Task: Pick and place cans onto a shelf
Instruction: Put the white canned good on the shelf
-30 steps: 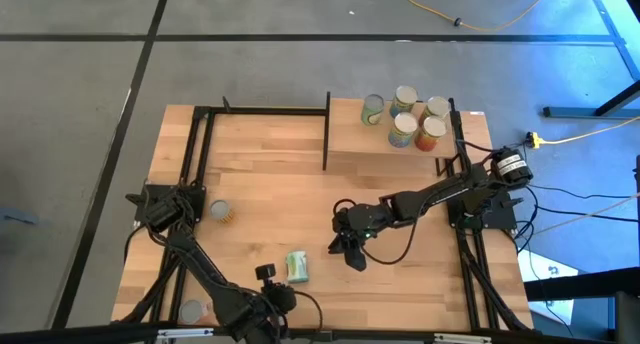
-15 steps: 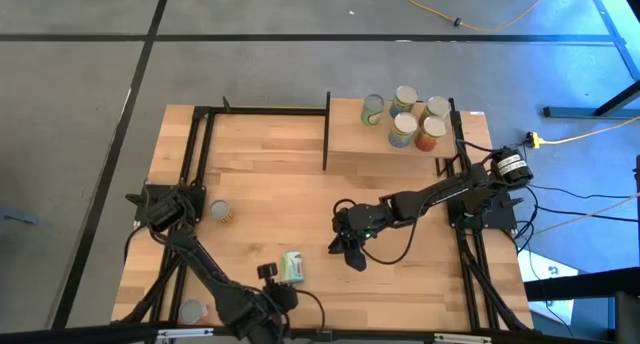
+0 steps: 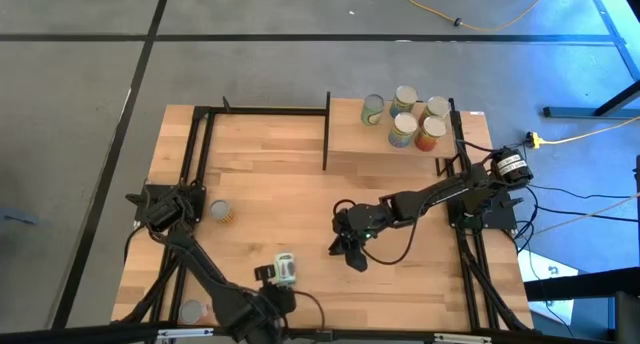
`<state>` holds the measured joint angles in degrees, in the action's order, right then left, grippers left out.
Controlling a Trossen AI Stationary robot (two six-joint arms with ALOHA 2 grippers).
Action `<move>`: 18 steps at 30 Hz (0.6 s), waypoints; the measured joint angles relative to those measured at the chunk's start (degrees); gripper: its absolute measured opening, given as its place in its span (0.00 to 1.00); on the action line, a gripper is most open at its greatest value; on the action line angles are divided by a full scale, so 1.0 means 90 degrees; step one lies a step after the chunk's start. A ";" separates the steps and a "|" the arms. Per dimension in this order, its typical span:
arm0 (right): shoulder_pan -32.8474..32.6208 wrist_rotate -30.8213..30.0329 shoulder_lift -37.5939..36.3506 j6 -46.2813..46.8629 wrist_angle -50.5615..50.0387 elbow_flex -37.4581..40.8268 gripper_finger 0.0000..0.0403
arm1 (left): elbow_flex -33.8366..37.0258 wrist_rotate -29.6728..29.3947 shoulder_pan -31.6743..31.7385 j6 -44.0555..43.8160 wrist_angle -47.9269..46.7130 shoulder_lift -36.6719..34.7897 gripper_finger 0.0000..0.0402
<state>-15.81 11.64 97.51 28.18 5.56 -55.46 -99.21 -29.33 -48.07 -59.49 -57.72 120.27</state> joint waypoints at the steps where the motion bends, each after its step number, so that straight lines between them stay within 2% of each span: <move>1: 0.0000 0.0002 0.0000 -0.0004 0.0001 0.0000 0.16 | -0.0063 -0.0040 -0.0073 -0.0048 -0.0143 -0.0001 0.12; 10: 0.0000 0.0000 0.0000 -0.0179 0.0036 0.0000 0.16 | -0.0110 -0.0740 -0.0516 -0.0761 -0.1199 -0.0001 0.12; 14: 0.0000 0.0000 0.0000 -0.0187 0.0036 0.0000 0.16 | -0.0072 -0.0807 -0.0527 -0.0827 -0.1665 -0.0002 0.12; 18: 0.0000 0.0000 0.0000 -0.0187 0.0041 0.0000 0.16 | 0.0110 -0.0763 -0.0614 -0.0858 -0.1558 -0.0003 0.12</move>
<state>-15.81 11.64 97.51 26.50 5.93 -55.46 -98.22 -36.20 -53.60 -67.22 -71.75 120.25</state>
